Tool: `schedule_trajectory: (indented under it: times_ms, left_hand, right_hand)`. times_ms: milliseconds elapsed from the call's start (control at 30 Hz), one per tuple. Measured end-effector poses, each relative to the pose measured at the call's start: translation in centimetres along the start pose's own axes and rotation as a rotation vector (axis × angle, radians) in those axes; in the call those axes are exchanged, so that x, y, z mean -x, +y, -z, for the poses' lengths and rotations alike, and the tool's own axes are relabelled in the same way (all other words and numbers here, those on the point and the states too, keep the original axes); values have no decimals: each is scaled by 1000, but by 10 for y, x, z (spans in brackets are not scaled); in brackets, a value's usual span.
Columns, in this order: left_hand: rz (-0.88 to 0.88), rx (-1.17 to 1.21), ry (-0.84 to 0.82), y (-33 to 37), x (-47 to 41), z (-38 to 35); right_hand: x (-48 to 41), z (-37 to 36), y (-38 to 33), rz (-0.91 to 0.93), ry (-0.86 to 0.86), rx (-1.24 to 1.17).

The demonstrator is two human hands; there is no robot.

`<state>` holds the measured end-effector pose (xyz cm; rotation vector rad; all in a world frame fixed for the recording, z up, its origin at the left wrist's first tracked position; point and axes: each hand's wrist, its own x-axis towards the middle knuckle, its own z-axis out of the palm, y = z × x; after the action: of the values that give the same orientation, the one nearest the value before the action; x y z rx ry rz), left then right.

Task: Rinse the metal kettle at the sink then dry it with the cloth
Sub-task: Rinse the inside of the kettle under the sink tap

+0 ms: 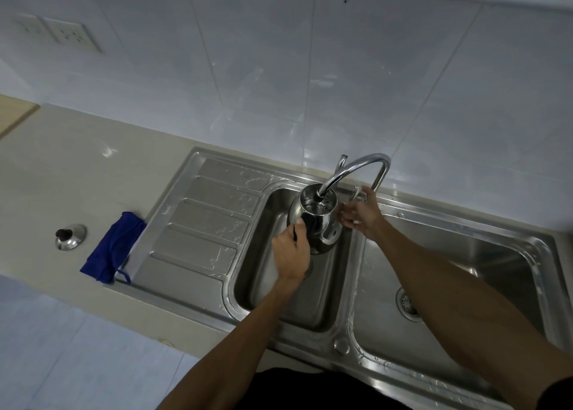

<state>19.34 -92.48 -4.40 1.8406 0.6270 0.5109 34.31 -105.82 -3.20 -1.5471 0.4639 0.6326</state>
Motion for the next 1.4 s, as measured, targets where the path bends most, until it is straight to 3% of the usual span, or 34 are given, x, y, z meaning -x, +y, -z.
schedule_trajectory:
  times_ms: [167, 367, 733, 900, 1100, 1267, 1400]
  left_hand:
    - [-5, -27, 6, -2, 0, 2]
    - [-38, -34, 14, -24, 10, 18]
    - [117, -37, 80, -47, 34, 73]
    - [90, -6, 175, -26, 41, 120]
    - [44, 45, 242, -3, 34, 192]
    - [22, 81, 267, -16, 16, 263]
    - [37, 92, 246, -42, -6, 327]
  right_hand:
    - [7, 2, 2, 28, -22, 1]
    - [16, -5, 26, 118, 194, -205]
    - [45, -19, 61, 75, -46, 58]
    - [68, -78, 52, 114, -254, 198]
    - [110, -162, 28, 231, -452, 156]
    - [137, -230, 31, 364, -509, 196]
    - [150, -298, 44, 321, -446, 116]
